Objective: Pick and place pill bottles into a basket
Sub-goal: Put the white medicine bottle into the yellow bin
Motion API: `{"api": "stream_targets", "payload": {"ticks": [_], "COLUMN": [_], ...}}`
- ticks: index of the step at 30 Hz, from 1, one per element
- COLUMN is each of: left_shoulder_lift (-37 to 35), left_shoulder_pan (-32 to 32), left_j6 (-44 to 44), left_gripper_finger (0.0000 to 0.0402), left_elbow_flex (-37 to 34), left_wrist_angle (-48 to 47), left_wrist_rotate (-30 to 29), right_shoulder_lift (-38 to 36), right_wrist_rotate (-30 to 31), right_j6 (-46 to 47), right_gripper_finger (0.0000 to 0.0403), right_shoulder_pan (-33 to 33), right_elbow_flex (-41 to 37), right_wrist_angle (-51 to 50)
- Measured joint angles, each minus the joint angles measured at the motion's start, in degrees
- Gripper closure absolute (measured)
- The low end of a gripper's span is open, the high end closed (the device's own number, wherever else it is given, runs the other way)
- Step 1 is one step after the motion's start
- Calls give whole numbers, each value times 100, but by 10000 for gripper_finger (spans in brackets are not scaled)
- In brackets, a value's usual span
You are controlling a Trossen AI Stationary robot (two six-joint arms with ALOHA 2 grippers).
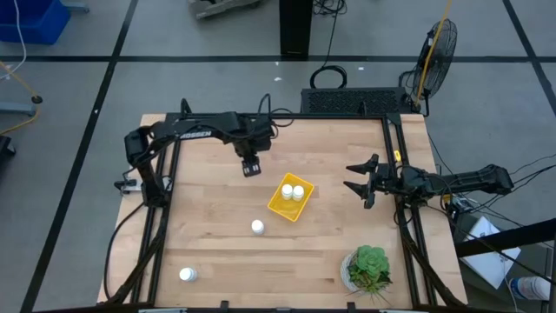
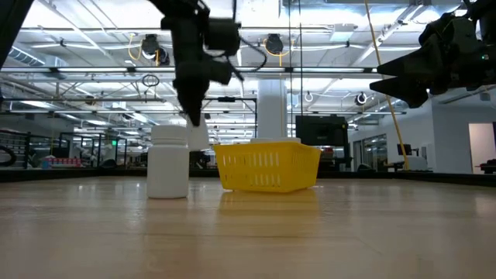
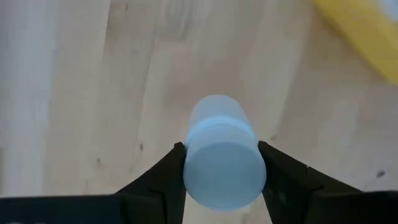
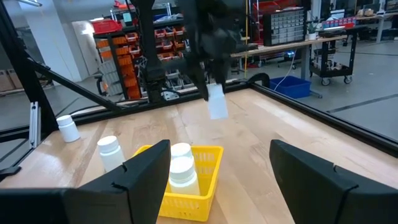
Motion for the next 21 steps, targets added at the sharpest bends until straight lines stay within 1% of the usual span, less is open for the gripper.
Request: {"api": "stream_targets", "payload": {"ticks": [6, 10, 15, 21], "left_shoulder_lift": [-1, -4, -7, 28], "left_shoulder_pan": [-548, -945, -1284, -1728], "left_j6": [-76, 41, -8, -253], "left_gripper_finger": [234, 234, 234, 235], "left_elbow_flex": [860, 1223, 1408, 1414], "left_wrist_angle": [-492, -510, -496, -468], "left_wrist_rotate": [-51, -78, -54, 169], "right_shoulder_lift": [0, -1, 0, -1], "right_wrist_rotate": [-9, -12, -15, -15], "right_j6": [25, 27, 27, 27], "right_gripper_finger": [138, 138, 138, 138], "right_shoulder_pan": [0, -1, 0, -1], "right_elbow_flex": [0, 0, 0, 0], "right_wrist_angle": [-90, -82, -46, 23]}}
